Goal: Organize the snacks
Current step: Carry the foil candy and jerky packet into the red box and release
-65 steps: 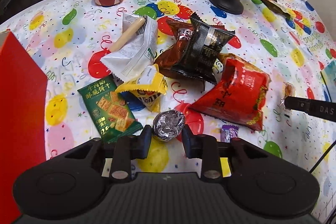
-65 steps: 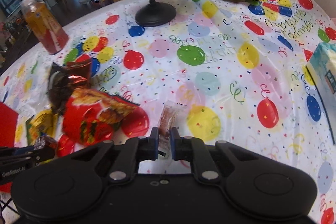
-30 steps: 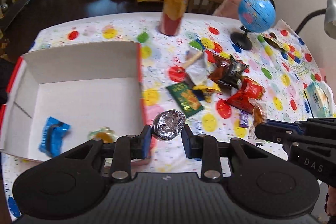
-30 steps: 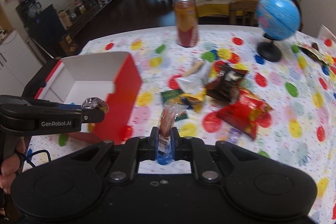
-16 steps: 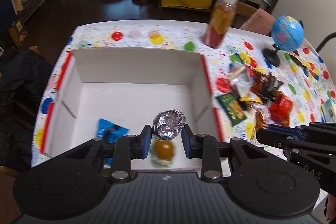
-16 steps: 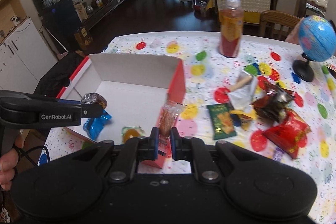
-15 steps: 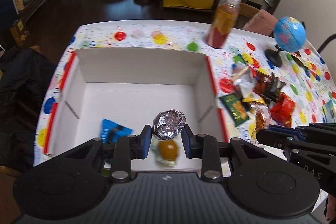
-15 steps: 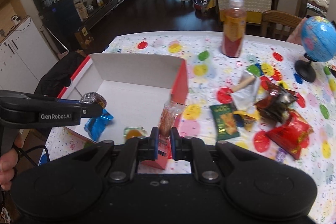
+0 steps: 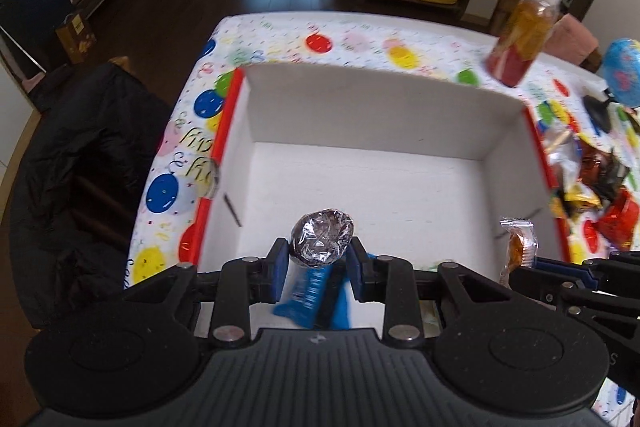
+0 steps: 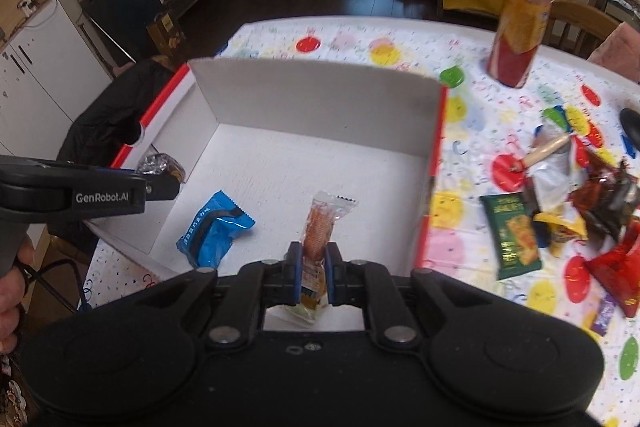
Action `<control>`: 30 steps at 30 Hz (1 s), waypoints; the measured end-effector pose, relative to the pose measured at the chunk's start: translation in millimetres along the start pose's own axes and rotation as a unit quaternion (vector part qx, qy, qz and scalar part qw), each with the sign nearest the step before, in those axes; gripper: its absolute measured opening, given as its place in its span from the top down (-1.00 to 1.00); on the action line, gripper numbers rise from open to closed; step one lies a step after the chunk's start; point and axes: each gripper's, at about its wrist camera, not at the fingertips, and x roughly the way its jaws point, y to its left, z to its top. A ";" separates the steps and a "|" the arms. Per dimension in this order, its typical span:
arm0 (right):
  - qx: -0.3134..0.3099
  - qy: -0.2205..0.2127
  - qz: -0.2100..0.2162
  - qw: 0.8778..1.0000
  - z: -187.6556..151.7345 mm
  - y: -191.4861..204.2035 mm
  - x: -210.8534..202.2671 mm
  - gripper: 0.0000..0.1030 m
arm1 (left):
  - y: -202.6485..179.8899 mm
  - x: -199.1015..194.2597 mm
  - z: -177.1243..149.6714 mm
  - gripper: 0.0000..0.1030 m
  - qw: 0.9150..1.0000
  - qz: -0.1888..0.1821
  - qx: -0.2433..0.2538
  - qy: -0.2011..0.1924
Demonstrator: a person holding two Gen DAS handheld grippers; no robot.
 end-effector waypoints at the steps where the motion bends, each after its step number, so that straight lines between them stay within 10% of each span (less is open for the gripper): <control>1: 0.000 0.005 -0.001 1.000 0.9 1.6 6.2 0.81 | 2.0 4.4 1.3 0.42 1.000 0.002 0.003 0.003; 30: 0.009 0.039 0.007 0.999 -8.5 14.6 39.6 0.53 | -5.3 27.4 -10.3 0.40 0.998 0.012 0.041 0.039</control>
